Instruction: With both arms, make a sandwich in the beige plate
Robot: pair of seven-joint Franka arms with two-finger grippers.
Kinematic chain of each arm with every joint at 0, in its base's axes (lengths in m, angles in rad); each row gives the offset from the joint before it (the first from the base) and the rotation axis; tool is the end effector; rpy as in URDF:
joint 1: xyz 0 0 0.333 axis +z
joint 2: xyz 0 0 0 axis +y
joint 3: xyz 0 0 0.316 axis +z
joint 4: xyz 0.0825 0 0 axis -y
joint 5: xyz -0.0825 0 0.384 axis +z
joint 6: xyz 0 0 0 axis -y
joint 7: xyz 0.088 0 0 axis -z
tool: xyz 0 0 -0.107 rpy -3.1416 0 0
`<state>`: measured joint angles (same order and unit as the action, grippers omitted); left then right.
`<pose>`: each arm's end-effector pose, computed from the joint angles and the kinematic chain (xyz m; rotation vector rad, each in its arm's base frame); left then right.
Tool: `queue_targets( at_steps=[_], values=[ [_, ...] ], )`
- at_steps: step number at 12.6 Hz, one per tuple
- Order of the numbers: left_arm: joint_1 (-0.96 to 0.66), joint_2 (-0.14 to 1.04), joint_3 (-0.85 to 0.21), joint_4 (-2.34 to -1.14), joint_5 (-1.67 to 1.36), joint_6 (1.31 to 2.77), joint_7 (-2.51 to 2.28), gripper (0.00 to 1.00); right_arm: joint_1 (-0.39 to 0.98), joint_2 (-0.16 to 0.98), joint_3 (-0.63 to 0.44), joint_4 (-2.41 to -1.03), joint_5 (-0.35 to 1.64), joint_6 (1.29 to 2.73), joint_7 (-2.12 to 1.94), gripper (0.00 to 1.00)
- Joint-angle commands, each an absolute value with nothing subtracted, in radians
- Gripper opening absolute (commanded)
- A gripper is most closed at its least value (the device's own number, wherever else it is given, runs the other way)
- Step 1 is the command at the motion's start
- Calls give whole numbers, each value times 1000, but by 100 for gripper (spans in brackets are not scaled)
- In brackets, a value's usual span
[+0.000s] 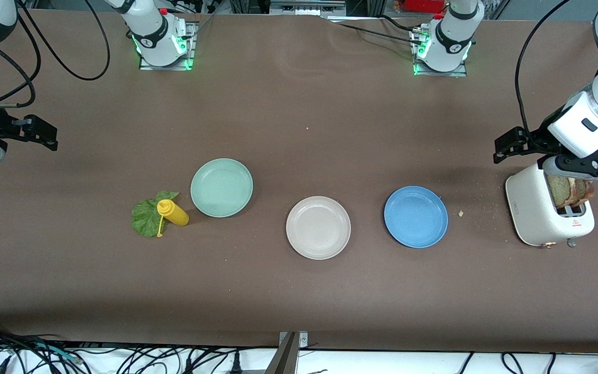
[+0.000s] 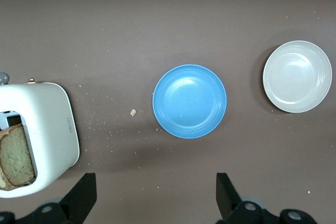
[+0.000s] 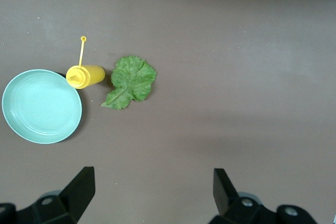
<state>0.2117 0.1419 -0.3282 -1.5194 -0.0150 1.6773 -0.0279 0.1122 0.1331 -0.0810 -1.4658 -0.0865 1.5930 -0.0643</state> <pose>0.6013 -0.0586 0.5804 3.0767 -0.1286 0.0294 0.5970 0.0129 0.6001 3.0408 0.1496 -0.0107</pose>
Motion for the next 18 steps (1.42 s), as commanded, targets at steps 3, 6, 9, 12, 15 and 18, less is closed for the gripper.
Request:
queue_targets(
  at_steps=[3, 6, 9, 12, 15, 18],
  values=[
    [221, 137, -328, -1516, -21, 1681, 6, 100, 113, 130, -81, -1454, -83, 1572, -58, 100],
    [219, 137, -328, -1516, -11, 1681, 8, 100, 114, 130, -81, -1454, -83, 1572, -60, 100],
    [221, 137, -327, -1516, -8, 1681, 8, 100, 115, 130, -81, -1454, -81, 1571, -60, 100],
    [221, 138, -327, -1516, -9, 1681, 8, 100, 114, 130, -81, -1454, -83, 1571, -60, 100],
    [221, 137, -327, -1516, -9, 1681, 6, 100, 115, 130, -80, -1454, -81, 1571, -60, 100],
    [219, 137, -327, -1516, -9, 1681, 6, 100, 115, 130, -80, -1454, -80, 1569, -60, 100]
  ],
)
